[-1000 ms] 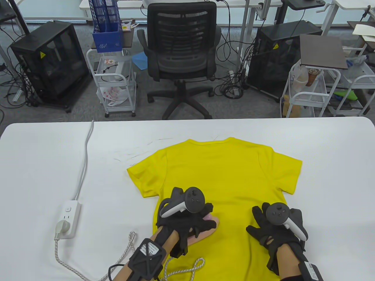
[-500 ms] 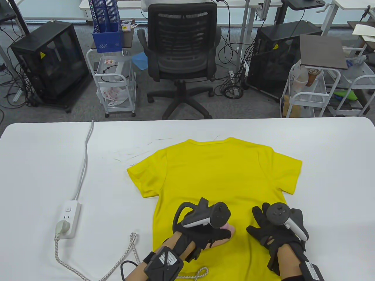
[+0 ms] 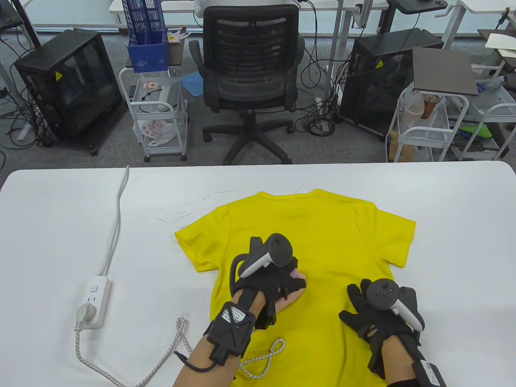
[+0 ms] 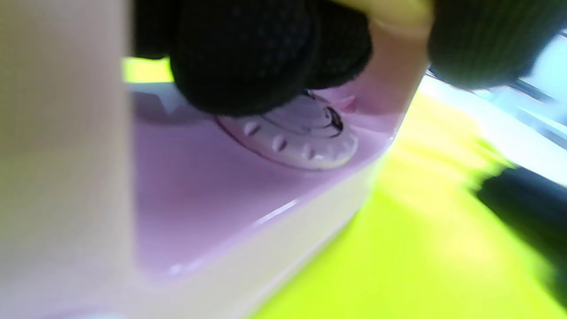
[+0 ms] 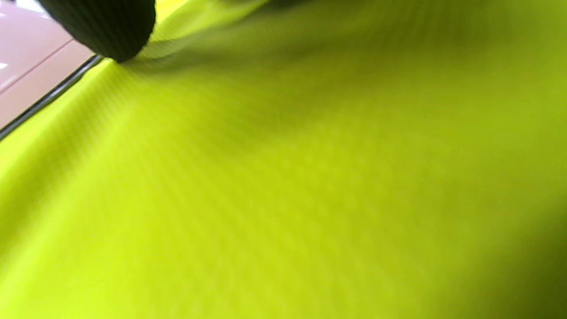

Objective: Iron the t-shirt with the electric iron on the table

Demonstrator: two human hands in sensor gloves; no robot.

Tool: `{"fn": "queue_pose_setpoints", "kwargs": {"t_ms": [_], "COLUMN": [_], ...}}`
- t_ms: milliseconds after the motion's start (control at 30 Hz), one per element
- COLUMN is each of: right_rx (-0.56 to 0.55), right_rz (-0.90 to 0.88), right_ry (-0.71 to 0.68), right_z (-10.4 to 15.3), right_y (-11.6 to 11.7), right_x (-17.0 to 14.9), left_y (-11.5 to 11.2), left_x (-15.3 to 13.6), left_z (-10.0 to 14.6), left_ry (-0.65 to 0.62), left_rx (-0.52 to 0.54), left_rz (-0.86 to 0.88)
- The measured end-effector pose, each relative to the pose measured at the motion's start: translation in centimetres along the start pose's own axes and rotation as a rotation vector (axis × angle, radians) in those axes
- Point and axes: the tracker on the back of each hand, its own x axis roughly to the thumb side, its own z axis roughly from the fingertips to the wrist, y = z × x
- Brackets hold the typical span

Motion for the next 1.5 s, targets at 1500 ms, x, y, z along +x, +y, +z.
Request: {"fn": "queue_pose_setpoints", "kwargs": {"t_ms": [1500], "right_rx": [0.012], "right_rz": [0.002], "right_ry": [0.006], "right_z": [0.0], "right_y": [0.0], "right_x": [0.1], "left_y": [3.8], "left_x": [2.2], "left_z": [-2.2], "left_ry": [0.086], "left_rx": [0.05], "left_rz": [0.076]}}
